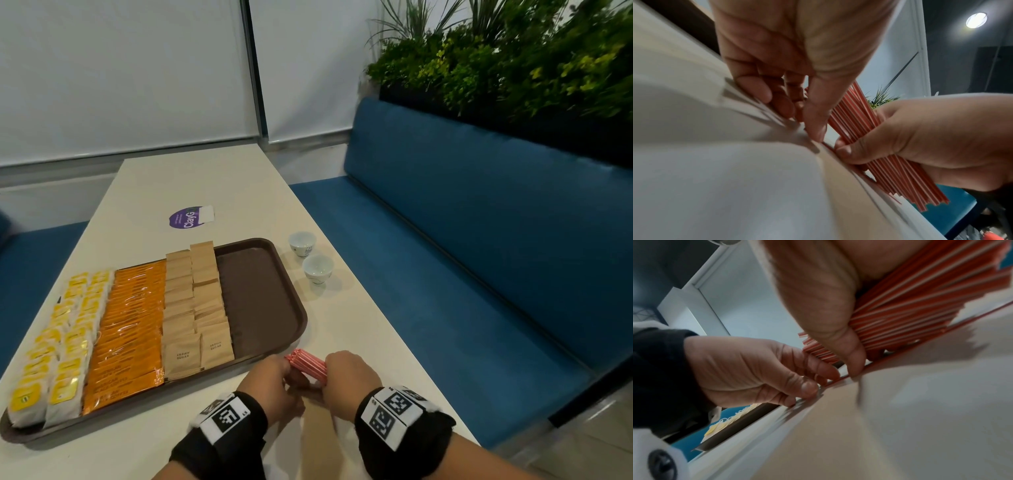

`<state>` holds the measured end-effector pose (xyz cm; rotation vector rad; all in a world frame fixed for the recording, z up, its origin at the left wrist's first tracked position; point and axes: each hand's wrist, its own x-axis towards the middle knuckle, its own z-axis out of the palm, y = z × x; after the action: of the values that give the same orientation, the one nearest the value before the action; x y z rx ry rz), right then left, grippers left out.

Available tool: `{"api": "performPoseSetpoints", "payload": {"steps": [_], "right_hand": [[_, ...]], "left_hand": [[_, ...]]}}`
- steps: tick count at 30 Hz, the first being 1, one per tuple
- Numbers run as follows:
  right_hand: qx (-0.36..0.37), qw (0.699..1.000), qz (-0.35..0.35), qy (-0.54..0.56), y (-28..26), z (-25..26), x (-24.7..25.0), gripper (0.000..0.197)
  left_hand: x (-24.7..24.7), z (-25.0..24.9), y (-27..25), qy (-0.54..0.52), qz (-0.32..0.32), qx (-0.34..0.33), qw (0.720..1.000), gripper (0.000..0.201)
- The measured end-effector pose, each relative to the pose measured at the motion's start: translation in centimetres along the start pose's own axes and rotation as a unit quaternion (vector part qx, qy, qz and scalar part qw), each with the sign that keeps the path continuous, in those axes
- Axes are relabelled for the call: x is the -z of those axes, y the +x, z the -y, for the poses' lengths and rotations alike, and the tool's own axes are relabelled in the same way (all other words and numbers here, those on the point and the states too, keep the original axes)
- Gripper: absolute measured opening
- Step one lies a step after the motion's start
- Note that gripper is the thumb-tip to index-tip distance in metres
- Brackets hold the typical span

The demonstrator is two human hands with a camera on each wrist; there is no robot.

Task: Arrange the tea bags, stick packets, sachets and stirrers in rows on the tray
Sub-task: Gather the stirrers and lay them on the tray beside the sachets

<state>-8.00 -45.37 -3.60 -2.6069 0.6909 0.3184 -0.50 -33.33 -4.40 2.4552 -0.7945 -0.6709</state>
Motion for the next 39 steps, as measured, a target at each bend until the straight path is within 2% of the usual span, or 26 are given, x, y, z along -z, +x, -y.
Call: {"api": "performPoseSetpoints", "payload": {"steps": [7, 10, 15, 19, 21, 22, 24, 26, 27, 28, 29, 31, 33, 35, 36, 37, 39], "right_hand": [[0.037, 0.999, 0.020, -0.019, 0.0, -0.1, 0.7, 0.038], [0.053, 0.998, 0.018, -0.020, -0.2, -0.3, 1.2, 0.033], [0.050, 0.998, 0.019, 0.029, 0.0, -0.4, 0.8, 0.028], [0.053, 0.998, -0.008, -0.015, -0.4, -0.3, 1.0, 0.021], [0.071, 0.997, -0.042, -0.003, -0.6, -0.2, 1.4, 0.013], [0.081, 0.995, -0.051, 0.040, -0.6, 0.1, 1.6, 0.005], [0.086, 0.969, -0.059, 0.222, -0.5, 0.5, 1.9, 0.020], [0.107, 0.893, -0.046, 0.435, -0.6, 1.3, 2.1, 0.024], [0.121, 0.854, -0.035, 0.504, -0.9, 1.7, 2.4, 0.022], [0.130, 0.837, -0.023, 0.532, -1.1, 2.0, 2.6, 0.021], [0.142, 0.829, -0.007, 0.540, -1.3, 2.4, 2.7, 0.022], [0.164, 0.838, 0.028, 0.520, -1.4, 2.9, 2.4, 0.027], [0.170, 0.853, 0.056, 0.491, -1.3, 3.3, 2.1, 0.030], [0.154, 0.860, 0.065, 0.483, -1.2, 3.4, 1.9, 0.032], [0.138, 0.860, 0.063, 0.487, -0.9, 3.4, 1.8, 0.031], [0.125, 0.857, 0.055, 0.497, -0.6, 3.5, 1.9, 0.028], [0.107, 0.846, 0.027, 0.521, 0.2, 3.5, 2.2, 0.016]], "left_hand": [[0.0, -0.7, 0.0, 0.083, -0.007, 0.003, 0.997, 0.014], [-0.4, -0.9, 0.2, 0.099, -0.002, 0.013, 0.995, 0.020], [-0.7, -1.2, 0.1, 0.118, -0.017, 0.013, 0.993, 0.013], [0.1, -1.4, -0.7, 0.063, -0.047, 0.000, 0.997, 0.015], [1.1, -1.5, -1.2, -0.030, -0.086, -0.017, 0.996, 0.025], [1.8, -1.7, -1.5, -0.089, -0.118, -0.028, 0.989, 0.027], [3.0, -2.4, -2.0, -0.210, -0.185, -0.053, 0.959, 0.024], [3.8, -3.2, -2.7, -0.340, -0.206, -0.082, 0.914, 0.033], [4.0, -3.5, -2.9, -0.371, -0.215, -0.103, 0.898, 0.043], [4.1, -3.7, -3.1, -0.360, -0.225, -0.128, 0.896, 0.051], [4.2, -3.8, -3.2, -0.327, -0.226, -0.151, 0.905, 0.057], [4.1, -3.8, -3.1, -0.260, -0.217, -0.186, 0.922, 0.064], [4.0, -3.8, -3.0, -0.205, -0.190, -0.205, 0.938, 0.059], [3.9, -3.9, -2.8, -0.202, -0.171, -0.206, 0.942, 0.050], [4.0, -3.8, -2.8, -0.249, -0.172, -0.196, 0.933, 0.051], [4.2, -3.8, -2.7, -0.326, -0.182, -0.173, 0.912, 0.057], [4.7, -3.4, -2.3, -0.484, -0.212, -0.127, 0.840, 0.070]]}}
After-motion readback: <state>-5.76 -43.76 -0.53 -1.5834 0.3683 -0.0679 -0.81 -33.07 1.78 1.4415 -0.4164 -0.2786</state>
